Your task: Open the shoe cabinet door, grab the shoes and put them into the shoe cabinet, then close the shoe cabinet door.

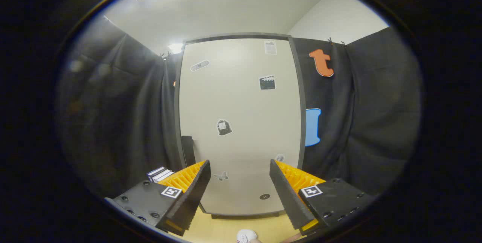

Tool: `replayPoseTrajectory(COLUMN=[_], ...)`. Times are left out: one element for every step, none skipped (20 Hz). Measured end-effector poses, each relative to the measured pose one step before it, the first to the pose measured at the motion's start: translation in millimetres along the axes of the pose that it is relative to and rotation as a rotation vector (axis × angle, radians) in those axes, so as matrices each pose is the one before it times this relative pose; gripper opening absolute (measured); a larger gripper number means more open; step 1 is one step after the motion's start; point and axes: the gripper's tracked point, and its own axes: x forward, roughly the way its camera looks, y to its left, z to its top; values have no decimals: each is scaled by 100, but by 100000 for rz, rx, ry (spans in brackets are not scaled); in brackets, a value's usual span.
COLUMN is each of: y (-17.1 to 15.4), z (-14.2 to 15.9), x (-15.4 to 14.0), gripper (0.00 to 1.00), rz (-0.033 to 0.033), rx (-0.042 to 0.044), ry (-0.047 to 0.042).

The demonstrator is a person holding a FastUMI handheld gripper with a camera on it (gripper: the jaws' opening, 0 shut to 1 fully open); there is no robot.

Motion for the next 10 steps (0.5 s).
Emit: replayPoseTrajectory(y=[285,536,425,294,347,132,108,565,591,442], z=[-109,-173,2,17,-21,-12,-47,-284,-115,-139], x=[224,318,301,220,379,394,397,584,640,612], gripper=[98,98,98,98,98,98,98,98,98,98], rz=[1924,2078,1721,956,310,-1036,-1199,-727,-793,-1010], rx=[-161,-250,-76,78,-153,-383,299,1641,1768,1276], ry=[405,117,-45,-384,-515,-299,313,-122,-598,-263])
